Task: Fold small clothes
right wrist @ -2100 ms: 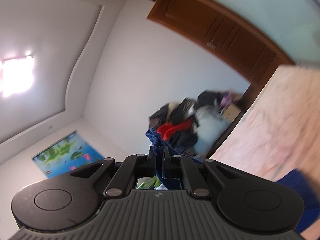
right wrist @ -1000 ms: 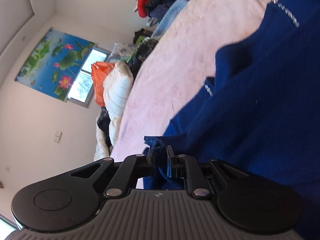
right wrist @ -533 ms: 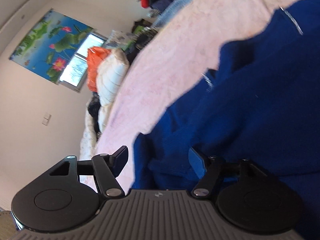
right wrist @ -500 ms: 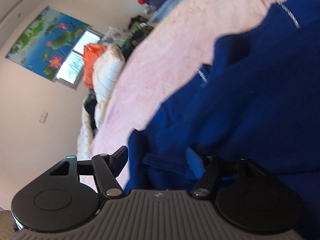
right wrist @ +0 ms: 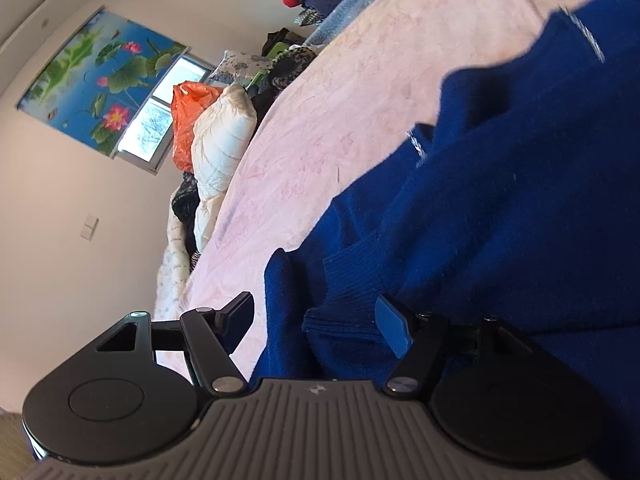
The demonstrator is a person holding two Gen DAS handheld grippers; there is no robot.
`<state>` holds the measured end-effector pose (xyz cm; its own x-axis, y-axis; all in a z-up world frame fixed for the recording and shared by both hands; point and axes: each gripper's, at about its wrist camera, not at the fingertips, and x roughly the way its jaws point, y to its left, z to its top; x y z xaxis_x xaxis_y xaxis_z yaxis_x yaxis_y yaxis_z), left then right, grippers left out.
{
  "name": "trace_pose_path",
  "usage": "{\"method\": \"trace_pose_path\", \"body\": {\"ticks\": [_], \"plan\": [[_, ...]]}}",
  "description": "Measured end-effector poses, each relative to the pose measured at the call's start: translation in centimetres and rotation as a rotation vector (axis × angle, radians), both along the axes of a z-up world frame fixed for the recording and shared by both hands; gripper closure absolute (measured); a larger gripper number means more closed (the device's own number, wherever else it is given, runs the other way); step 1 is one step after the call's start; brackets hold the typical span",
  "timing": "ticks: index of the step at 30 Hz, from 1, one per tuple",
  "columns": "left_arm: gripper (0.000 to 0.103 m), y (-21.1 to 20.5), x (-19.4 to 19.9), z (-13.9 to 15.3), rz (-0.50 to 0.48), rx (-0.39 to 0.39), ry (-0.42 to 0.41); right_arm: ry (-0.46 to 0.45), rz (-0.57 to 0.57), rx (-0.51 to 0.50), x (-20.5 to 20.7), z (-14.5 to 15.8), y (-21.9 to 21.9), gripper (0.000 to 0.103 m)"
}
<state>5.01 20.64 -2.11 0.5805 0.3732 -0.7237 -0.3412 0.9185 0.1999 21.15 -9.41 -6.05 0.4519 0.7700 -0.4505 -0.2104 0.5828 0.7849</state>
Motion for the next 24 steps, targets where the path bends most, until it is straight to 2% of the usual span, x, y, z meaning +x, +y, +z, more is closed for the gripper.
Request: {"method": "trace_pose_path", "body": {"ticks": [3,5,7,10,13,15,16,19,22,24], "plan": [[0.0,-0.3,0.6,0.4,-0.011,-0.03,-0.017,-0.101,-0.013,-0.105,1.0,1.7,0.3,0.039],[0.0,-0.8,1.0,0.5,-0.025,-0.04,-0.026,-0.182,-0.039,-0.218,2.3,2.8,0.4,0.043],[0.0,-1.4,1.6,0.5,-0.044,-0.044,-0.029,-0.199,-0.053,-0.274,4.4,3.2,0.2,0.044],[0.0,-2.5,2.7,0.4,-0.071,-0.033,-0.033,-0.094,-0.037,-0.19,8.1,2.1,-0.5,0.046],[0.0,-3.6,3.7,0.4,-0.099,-0.024,-0.042,-0.033,-0.029,-0.201,10.3,0.8,-0.4,0.047],[0.0,-4.2,4.2,0.2,-0.118,-0.025,-0.039,-0.027,-0.027,-0.208,10.8,0.4,-0.4,0.047],[0.0,-4.4,4.5,0.1,-0.125,-0.025,-0.034,-0.025,-0.02,-0.198,11.0,0.2,-0.4,0.05],[0.0,-4.8,5.0,-0.3,-0.138,-0.025,-0.022,-0.037,-0.096,-0.175,11.2,0.6,-1.3,0.05],[0.0,-4.8,5.3,-0.8,-0.138,-0.026,-0.011,-0.018,-0.016,-0.193,11.8,0.0,-0.8,0.051],[0.0,-4.7,5.6,-1.0,-0.131,-0.032,-0.001,-0.041,-0.002,-0.198,11.7,0.0,-0.7,0.049]]}}
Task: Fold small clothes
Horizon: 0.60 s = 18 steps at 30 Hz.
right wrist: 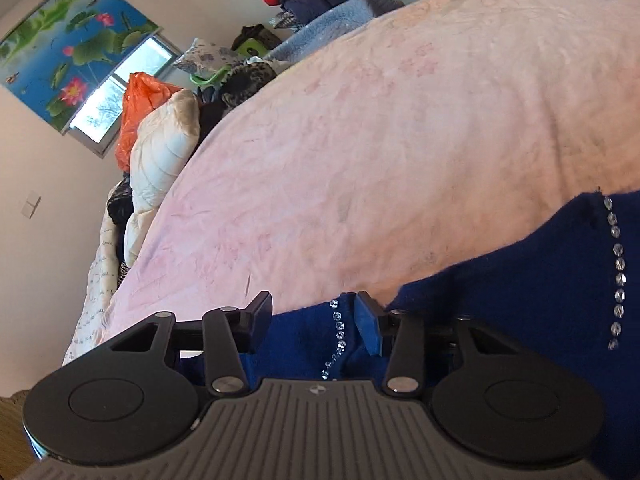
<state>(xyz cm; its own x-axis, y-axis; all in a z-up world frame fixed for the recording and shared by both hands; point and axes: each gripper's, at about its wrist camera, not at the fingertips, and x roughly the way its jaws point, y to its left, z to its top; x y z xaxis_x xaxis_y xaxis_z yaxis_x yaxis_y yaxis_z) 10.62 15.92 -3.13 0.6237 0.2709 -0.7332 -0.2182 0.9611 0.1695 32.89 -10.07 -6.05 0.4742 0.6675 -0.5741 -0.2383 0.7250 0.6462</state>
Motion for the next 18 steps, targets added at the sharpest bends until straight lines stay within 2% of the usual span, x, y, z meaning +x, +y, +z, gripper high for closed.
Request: {"method": "trace_pose_path", "body": {"ticks": [2,3,4,7,11,15,16,18], "plan": [[0.0,0.1,0.1,-0.1,0.005,-0.005,0.007,-0.014,0.032,-0.008,0.1,0.0,0.5,0.06],[0.0,0.1,0.1,-0.1,0.005,-0.006,0.007,-0.025,0.049,-0.024,0.1,0.0,0.9,0.08],[0.0,0.1,0.1,-0.1,0.004,-0.004,0.006,-0.028,0.071,-0.05,0.2,0.0,1.4,0.094],[0.0,0.1,0.1,0.0,0.013,0.008,0.006,-0.062,0.092,-0.088,0.1,0.1,2.1,0.094],[0.0,0.5,0.1,0.1,0.035,-0.001,0.008,-0.139,0.057,-0.028,0.3,1.7,1.4,0.095],[0.0,0.9,-0.1,0.4,0.053,-0.011,0.003,-0.224,0.06,-0.052,0.4,3.6,1.9,0.094],[0.0,0.9,-0.2,0.5,0.055,-0.014,0.003,-0.216,0.071,-0.055,0.7,3.6,2.0,0.093],[0.0,1.0,-0.5,0.7,0.058,-0.019,0.001,-0.149,0.076,-0.085,1.2,2.7,2.3,0.083]]}}
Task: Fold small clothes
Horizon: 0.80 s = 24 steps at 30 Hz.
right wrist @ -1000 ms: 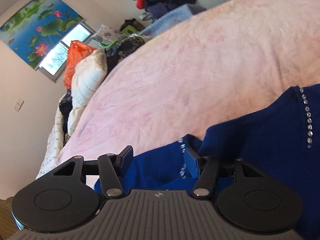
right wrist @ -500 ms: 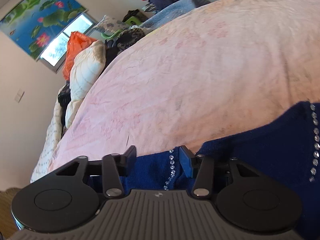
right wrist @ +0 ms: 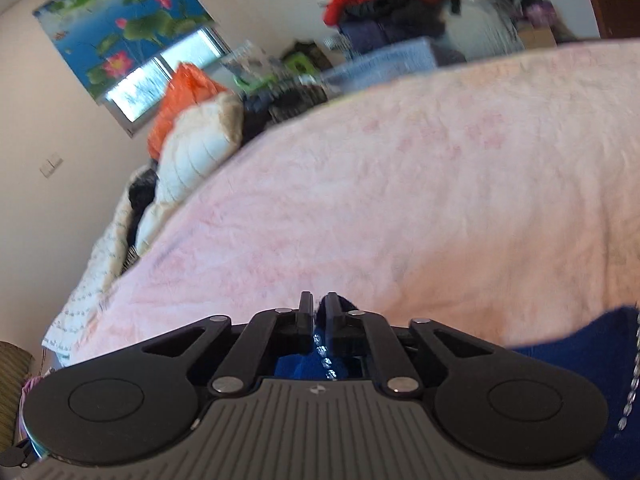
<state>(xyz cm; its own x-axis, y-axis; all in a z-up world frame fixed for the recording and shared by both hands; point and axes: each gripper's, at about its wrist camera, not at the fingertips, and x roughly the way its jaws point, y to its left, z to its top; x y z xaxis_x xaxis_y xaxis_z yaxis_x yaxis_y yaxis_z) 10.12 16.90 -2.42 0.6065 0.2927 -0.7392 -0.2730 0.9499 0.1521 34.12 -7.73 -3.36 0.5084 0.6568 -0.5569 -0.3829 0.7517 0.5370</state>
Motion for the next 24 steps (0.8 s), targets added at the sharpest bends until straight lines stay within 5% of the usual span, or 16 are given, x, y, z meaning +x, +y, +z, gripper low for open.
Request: {"method": "trace_pose_path", "body": {"ticks": [3,8,12,15,17,21,24], "plan": [[0.0,0.2,-0.7,0.4,0.008,0.011,-0.008,0.022,-0.044,-0.047,-0.8,-0.9,-0.3,0.076],[0.0,1.0,-1.8,0.5,0.032,0.004,-0.001,-0.026,-0.033,0.047,-4.7,0.8,-2.1,0.075],[0.0,0.7,-2.7,-0.4,0.016,0.025,0.037,0.0,0.069,-0.033,-6.7,0.4,-1.2,0.05],[0.0,0.2,-3.5,-1.3,0.0,0.105,0.056,0.0,0.018,-0.135,-7.2,-0.4,-1.0,0.051],[0.0,0.3,-3.8,-2.1,0.01,0.155,0.077,-0.016,0.0,-0.099,-8.2,0.1,-1.4,0.049],[0.0,1.0,-4.3,-2.1,0.022,0.144,0.083,-0.036,0.072,-0.07,-10.6,0.5,-1.3,0.028],[0.0,1.8,-5.5,-0.6,0.058,0.162,0.044,0.005,0.079,-0.132,-10.9,-0.5,-0.9,0.032]]}}
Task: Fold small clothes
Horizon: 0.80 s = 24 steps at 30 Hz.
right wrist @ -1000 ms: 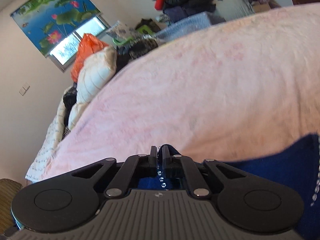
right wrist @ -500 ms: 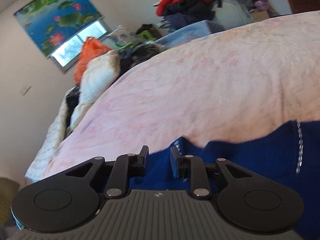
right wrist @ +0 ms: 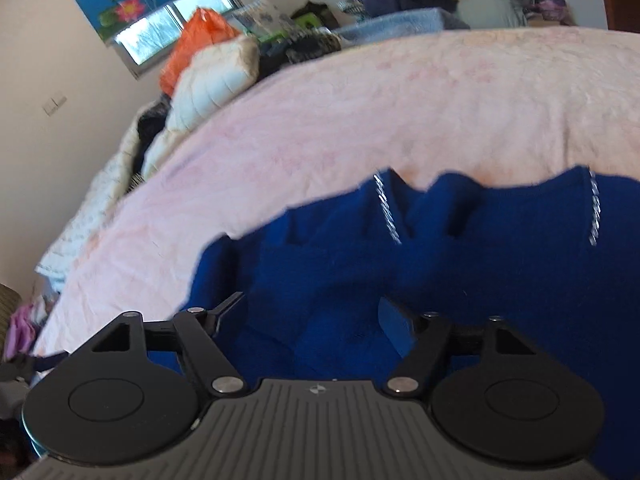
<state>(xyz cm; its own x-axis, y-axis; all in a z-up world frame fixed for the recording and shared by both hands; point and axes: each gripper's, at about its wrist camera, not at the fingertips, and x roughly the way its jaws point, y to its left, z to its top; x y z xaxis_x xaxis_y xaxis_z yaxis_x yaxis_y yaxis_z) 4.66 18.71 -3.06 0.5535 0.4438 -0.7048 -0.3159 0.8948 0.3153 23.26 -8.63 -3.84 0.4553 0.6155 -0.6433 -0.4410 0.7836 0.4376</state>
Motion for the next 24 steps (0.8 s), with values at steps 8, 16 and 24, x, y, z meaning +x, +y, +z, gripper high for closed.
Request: {"method": "trace_pose_path", "body": {"ticks": [8,16,24], "plan": [[0.0,4.3,-3.6,3.2,0.144,0.004,-0.084,-0.207,0.069,0.03,-6.9,5.1,1.2,0.031],[0.0,6.9,-6.5,3.6,0.22,-0.065,-0.098,-0.669,0.508,-0.259,-20.1,6.7,9.0,0.03],[0.0,7.5,-7.6,4.2,0.218,-0.121,-0.107,-0.735,0.884,-0.437,-28.0,2.6,14.7,0.035]]}}
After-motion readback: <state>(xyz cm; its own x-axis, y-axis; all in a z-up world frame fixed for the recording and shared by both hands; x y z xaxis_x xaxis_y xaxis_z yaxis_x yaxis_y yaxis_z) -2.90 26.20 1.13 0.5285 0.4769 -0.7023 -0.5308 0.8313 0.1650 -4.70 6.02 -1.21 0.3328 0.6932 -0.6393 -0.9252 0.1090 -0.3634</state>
